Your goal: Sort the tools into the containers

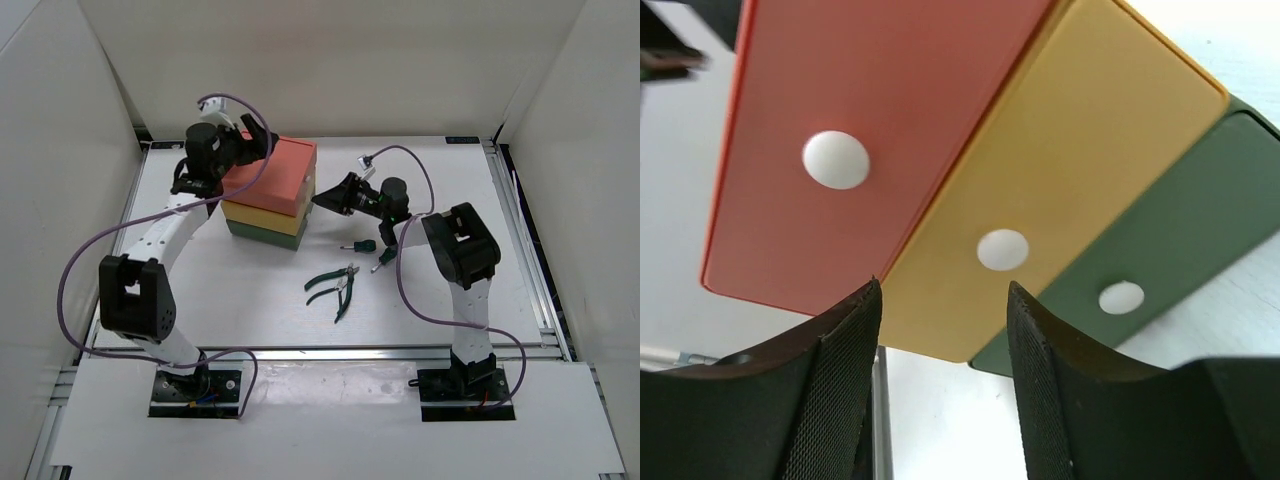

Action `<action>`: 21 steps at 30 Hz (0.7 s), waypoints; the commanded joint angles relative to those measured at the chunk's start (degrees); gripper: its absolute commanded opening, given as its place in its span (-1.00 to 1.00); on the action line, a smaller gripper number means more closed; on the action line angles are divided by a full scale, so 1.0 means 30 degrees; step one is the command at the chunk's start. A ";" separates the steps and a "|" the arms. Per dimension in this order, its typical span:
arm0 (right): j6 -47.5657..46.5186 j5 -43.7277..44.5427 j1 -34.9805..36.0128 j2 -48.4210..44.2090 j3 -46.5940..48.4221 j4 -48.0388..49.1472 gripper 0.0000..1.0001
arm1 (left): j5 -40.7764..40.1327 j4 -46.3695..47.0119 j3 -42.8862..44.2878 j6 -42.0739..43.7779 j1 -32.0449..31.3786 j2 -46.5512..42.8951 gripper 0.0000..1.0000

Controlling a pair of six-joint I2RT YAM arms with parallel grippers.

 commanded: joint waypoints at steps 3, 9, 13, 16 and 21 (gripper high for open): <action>0.0220 -0.0518 0.0223 0.0226 0.0907 0.1232 0.11 | -0.0479 -0.0144 -0.0325 0.1046 -0.0935 0.1371 0.89; 0.0161 -0.0576 0.0456 0.0812 0.1171 0.1114 0.06 | -0.0831 -0.0027 -0.0939 0.0607 -0.1288 0.2426 0.86; -0.0014 -0.0606 0.0574 0.0989 0.1347 0.0764 0.05 | -0.0947 0.0032 -0.1290 0.0490 -0.1522 0.2661 0.84; -0.0190 -0.0547 0.0633 0.1164 0.1435 0.0646 0.05 | -0.0949 0.0090 -0.1613 0.0431 -0.1581 0.2545 0.83; 0.0161 -0.0635 0.0808 0.1632 0.1698 0.1173 0.02 | -0.1006 0.0149 -0.1877 0.0519 -0.1698 0.2428 0.83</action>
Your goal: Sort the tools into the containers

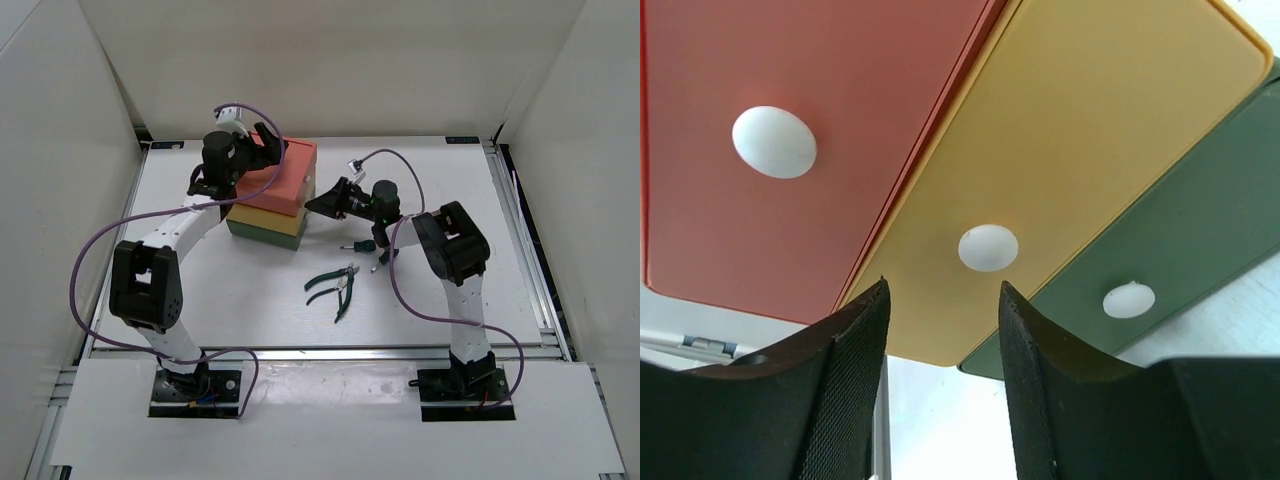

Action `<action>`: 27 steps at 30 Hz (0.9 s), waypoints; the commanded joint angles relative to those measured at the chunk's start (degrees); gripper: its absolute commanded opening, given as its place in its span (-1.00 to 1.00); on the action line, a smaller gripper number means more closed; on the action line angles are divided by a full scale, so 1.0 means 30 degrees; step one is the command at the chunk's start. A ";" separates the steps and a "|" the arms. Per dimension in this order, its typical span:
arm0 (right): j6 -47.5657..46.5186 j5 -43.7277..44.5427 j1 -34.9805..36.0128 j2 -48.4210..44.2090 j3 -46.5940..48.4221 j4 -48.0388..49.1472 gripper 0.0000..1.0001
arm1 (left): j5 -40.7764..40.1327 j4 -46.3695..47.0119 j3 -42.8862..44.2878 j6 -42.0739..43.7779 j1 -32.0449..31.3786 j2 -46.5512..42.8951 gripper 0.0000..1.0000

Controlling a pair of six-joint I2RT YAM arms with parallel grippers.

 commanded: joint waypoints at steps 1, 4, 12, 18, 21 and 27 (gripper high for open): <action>0.0030 -0.0285 0.0175 0.0481 0.1056 0.0991 0.01 | -0.0118 -0.2059 -0.0996 -0.0217 -0.0241 0.0460 0.83; 0.0323 -0.0315 0.0233 0.0834 0.1438 0.1254 -0.08 | 0.0115 -0.1941 -0.1142 -0.0421 -0.0270 0.0519 0.81; 0.0411 0.0065 0.0234 0.1069 0.1703 0.1490 -0.16 | 0.0233 -0.1794 -0.1523 -0.0569 -0.0388 0.0754 0.78; 0.0265 0.0300 0.0234 0.1011 0.1878 0.1373 -0.16 | 0.0350 -0.1794 -0.1641 -0.0452 -0.0417 0.0579 0.78; 0.0324 0.0534 0.0234 0.1186 0.1996 0.1401 -0.17 | 0.0351 -0.1823 -0.1642 -0.0393 -0.0417 0.0579 0.78; 0.0265 0.0885 0.0176 0.1303 0.2055 0.1343 -0.17 | 0.0409 -0.1794 -0.1875 -0.0451 -0.0417 0.0519 0.78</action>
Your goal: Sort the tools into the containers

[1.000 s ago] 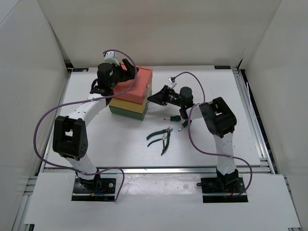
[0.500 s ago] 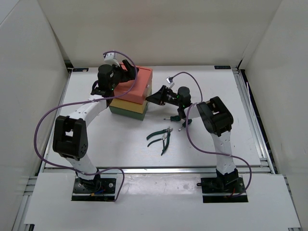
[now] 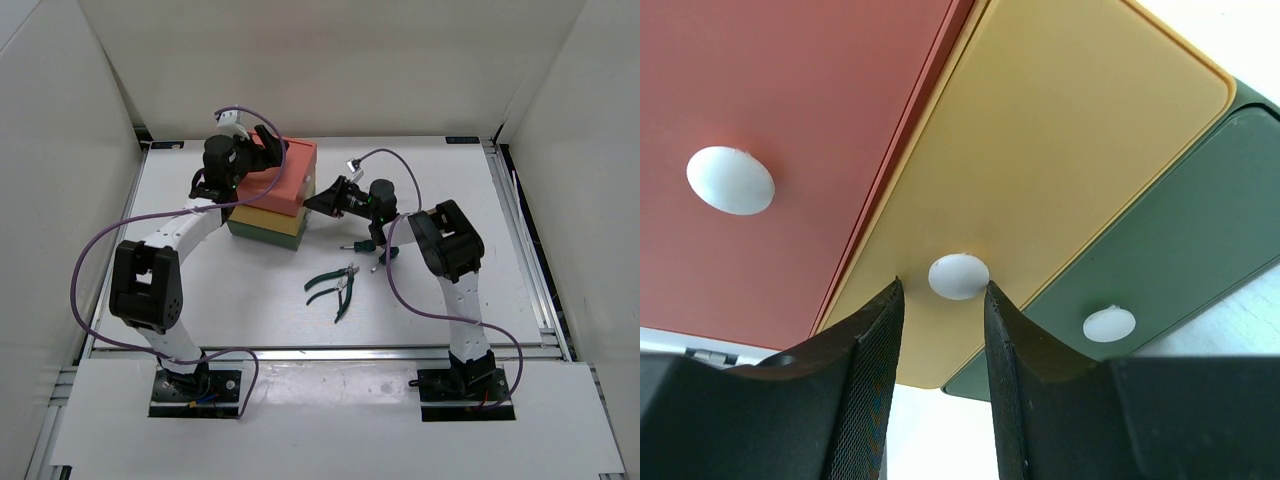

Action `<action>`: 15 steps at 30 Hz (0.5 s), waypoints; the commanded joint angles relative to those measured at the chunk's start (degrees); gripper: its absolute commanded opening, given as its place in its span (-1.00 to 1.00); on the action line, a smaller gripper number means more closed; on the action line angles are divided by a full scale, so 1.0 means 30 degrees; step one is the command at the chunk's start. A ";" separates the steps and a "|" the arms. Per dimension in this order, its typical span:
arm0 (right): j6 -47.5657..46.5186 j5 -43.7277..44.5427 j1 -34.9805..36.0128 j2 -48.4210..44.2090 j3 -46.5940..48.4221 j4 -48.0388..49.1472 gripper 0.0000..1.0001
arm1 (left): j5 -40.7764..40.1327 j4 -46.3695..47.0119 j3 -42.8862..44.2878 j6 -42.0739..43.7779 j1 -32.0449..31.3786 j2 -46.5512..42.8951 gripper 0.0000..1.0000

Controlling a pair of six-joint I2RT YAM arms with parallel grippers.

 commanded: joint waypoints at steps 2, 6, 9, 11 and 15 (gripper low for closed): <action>-0.0201 0.0682 0.0030 0.0196 0.0947 0.1212 -0.16 | 0.0512 -0.3091 -0.1227 -0.0474 -0.0293 0.0417 0.78; -0.0260 0.0595 0.0029 0.0371 0.1474 0.0830 -0.17 | 0.0512 -0.3032 -0.1374 -0.0532 -0.0293 0.0416 0.78; -0.0260 0.0682 0.0030 0.0431 0.1650 0.0772 -0.19 | 0.0629 -0.3032 -0.1403 -0.0561 -0.0293 0.0358 0.78; -0.0318 0.0625 0.0146 0.0547 0.1885 0.0568 -0.23 | 0.0744 -0.3002 -0.1462 -0.0590 -0.0293 0.0300 0.78; -0.0084 0.0274 0.0117 0.0752 0.2294 0.0538 -0.35 | 0.0746 -0.3032 -0.1462 -0.0562 -0.0293 0.0300 0.78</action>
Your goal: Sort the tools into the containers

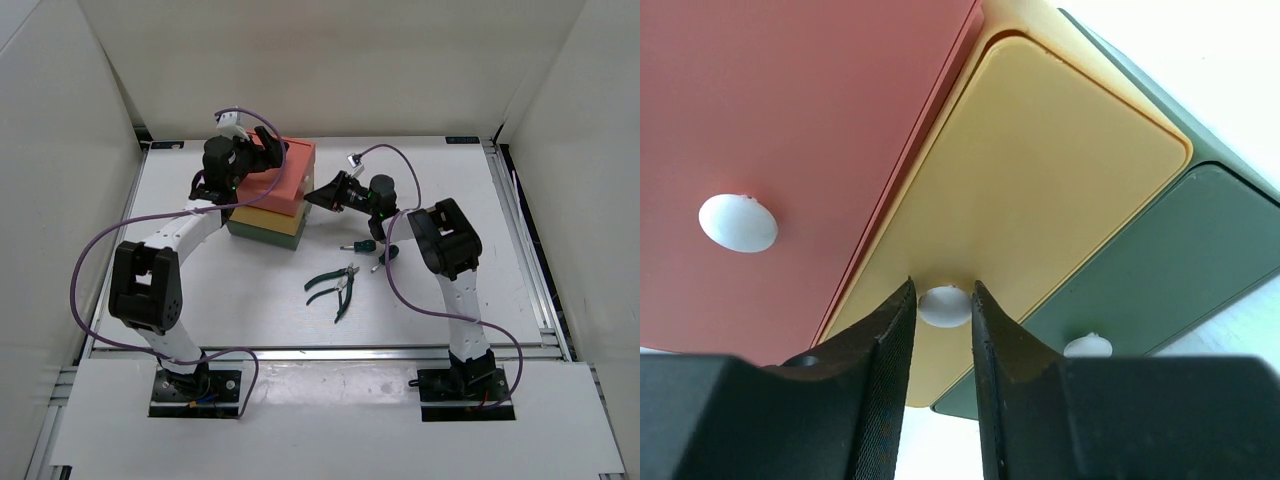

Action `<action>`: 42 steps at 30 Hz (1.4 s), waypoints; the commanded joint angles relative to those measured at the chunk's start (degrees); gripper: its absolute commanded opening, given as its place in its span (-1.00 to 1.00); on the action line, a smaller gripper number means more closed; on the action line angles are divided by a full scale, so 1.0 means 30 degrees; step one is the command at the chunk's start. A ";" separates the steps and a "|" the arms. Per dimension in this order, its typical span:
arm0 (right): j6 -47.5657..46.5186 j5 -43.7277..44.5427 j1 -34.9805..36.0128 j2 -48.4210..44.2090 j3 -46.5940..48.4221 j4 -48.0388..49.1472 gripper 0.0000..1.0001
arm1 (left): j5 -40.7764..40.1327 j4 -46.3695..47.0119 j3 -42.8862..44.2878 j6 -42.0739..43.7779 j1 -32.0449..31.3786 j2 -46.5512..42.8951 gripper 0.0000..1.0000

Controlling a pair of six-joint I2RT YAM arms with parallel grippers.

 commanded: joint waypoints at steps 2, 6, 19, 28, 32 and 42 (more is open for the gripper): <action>-0.0091 0.0120 0.0379 0.0169 0.1013 0.0648 -0.27 | 0.0688 -0.3447 -0.1112 -0.0685 -0.0285 0.0322 0.78; -0.0150 -0.0086 0.0351 0.0170 0.0633 0.0880 -0.16 | 0.0803 -0.3506 -0.1024 -0.0627 -0.0286 0.0322 0.79; 0.0144 -0.0700 0.0497 0.0521 0.0778 0.0941 -0.21 | 0.0863 -0.3711 -0.0907 -0.0510 -0.0286 0.0438 0.81; -0.0091 -0.0877 0.0613 0.0579 0.0837 0.0471 -0.26 | 0.0688 -0.4267 -0.0585 -0.0012 -0.0256 0.0380 0.82; 0.0025 -0.0964 0.0642 0.0696 0.0954 0.0530 -0.36 | 0.0746 -0.4384 -0.0526 0.0018 -0.0256 0.0380 0.83; 0.0378 -0.0935 0.0145 0.0405 0.0604 0.1174 -0.86 | 0.0688 -0.4647 -0.0790 0.0339 -0.0256 0.0028 0.83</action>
